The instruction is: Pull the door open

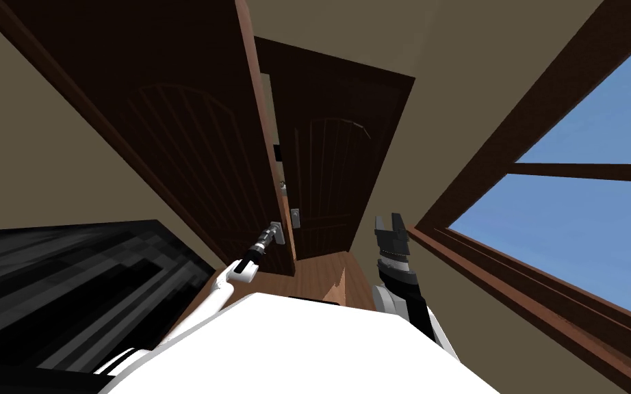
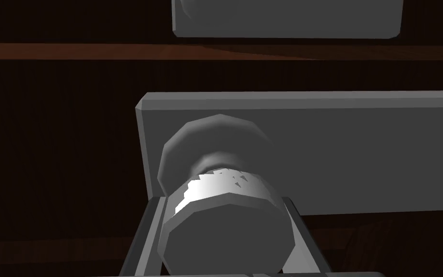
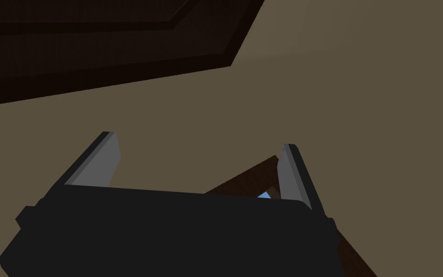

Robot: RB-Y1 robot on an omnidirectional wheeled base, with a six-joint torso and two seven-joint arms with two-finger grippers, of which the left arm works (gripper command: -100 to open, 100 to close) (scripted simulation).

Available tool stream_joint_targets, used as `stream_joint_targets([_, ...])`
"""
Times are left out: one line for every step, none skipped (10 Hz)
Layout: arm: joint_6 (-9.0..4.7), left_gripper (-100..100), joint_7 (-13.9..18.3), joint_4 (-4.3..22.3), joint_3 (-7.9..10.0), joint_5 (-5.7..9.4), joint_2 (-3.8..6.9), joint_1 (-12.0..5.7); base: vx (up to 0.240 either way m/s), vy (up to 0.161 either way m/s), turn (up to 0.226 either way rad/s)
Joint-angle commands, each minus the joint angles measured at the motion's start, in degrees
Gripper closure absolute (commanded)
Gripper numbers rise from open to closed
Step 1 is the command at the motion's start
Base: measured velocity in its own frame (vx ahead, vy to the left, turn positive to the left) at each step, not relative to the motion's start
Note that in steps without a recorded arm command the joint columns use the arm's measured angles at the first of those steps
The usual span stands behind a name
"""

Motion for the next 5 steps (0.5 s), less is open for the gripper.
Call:
stream_joint_targets([0.22,100,0.9,-1.3,-0.91,-0.07,0.91,1.34,-0.210,0.098,-0.098])
stream_joint_targets([-0.10,100,1.5,-1.9,-1.71,-0.15,1.44,1.73,-0.195,0.075,-0.091])
stream_joint_targets([-0.58,100,2.3,-2.8,-2.91,-0.27,2.21,2.27,-0.217,0.098,-0.099])
stream_joint_targets([-0.88,100,2.9,-3.4,-3.66,-0.35,2.67,2.58,-0.236,0.106,-0.137])
stream_joint_targets([-1.27,100,3.6,-4.1,-4.63,-0.45,3.25,2.96,-0.210,0.125,-0.160])
